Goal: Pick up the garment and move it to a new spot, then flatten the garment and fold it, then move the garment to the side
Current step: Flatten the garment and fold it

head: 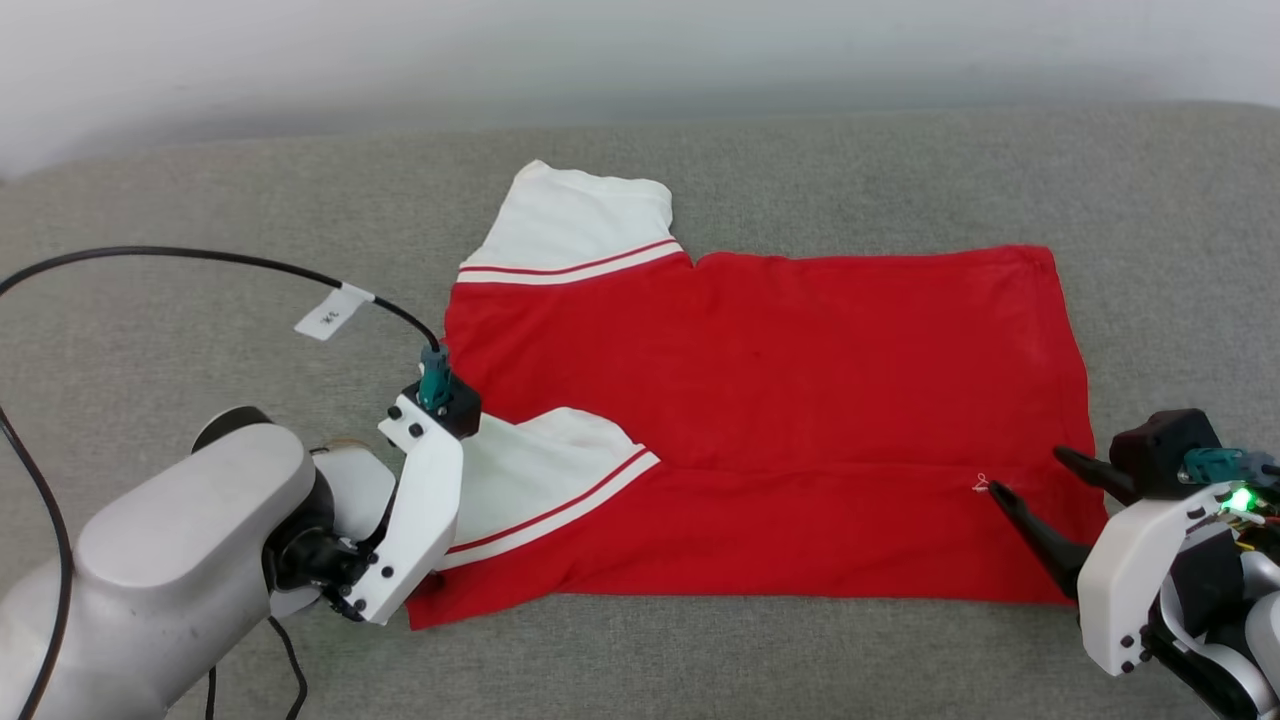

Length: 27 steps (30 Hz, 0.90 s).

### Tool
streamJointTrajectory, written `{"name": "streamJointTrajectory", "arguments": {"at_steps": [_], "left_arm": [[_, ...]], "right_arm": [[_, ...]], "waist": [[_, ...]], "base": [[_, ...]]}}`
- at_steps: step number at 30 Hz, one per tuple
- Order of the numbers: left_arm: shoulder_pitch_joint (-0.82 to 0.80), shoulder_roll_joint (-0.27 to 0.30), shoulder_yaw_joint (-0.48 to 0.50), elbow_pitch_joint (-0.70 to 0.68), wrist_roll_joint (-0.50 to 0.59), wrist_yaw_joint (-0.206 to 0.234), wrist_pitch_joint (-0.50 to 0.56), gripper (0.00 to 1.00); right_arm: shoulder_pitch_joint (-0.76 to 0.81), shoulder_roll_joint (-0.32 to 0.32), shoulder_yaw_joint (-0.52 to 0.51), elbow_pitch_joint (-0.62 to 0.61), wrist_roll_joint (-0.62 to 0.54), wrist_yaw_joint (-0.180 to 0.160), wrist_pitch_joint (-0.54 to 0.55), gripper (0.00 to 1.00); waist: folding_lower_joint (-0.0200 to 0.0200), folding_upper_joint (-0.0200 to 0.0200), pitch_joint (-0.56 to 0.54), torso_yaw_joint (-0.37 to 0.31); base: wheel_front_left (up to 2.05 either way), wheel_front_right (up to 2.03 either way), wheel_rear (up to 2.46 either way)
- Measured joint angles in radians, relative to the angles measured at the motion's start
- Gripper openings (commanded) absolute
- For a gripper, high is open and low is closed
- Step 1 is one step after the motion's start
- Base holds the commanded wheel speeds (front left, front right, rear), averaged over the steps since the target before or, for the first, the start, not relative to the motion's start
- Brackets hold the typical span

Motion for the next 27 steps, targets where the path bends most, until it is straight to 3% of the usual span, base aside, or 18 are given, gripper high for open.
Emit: {"name": "streamJointTrajectory", "arguments": {"at_steps": [9,10,11,12,18,27], "left_arm": [[0.015,-0.013,-0.023,0.057,0.005,-0.003,-0.002,1.00],[0.017,-0.015,-0.023,0.061,0.002,-0.003,-0.002,0.89],[0.017,-0.016,-0.023,0.065,0.001,-0.004,-0.004,0.37],[0.018,-0.016,-0.024,0.068,0.001,-0.004,-0.011,0.00],[0.030,-0.019,-0.031,0.066,-0.010,-0.003,-0.047,0.00],[0.014,0.001,-0.065,-0.004,-0.018,-0.004,-0.065,0.00]], "right_arm": [[-0.050,0.004,0.035,0.020,0.002,0.000,-0.002,1.00],[-0.053,0.004,0.038,0.019,0.003,0.000,-0.011,1.00],[-0.056,0.002,0.038,0.019,0.007,0.000,-0.011,1.00],[-0.062,-0.003,0.039,0.021,0.008,0.000,-0.011,1.00],[-0.115,-0.096,0.054,-0.010,0.035,0.000,0.058,1.00],[-0.216,-0.305,0.165,-0.099,0.217,0.000,0.421,1.00]], "waist": [[0.0000,0.0000,0.053,-0.026],[0.0000,0.0000,0.054,-0.029],[-0.0001,0.0000,0.054,-0.031],[-0.0001,0.0000,0.053,-0.031],[-0.0001,0.0000,0.020,-0.028],[-0.0001,0.0000,-0.002,-0.005]], "base": [[0.00,0.00,0.00],[0.00,0.00,0.00],[0.00,0.00,0.00],[0.00,0.00,0.00],[0.00,0.00,0.00],[0.00,0.00,0.00]]}}
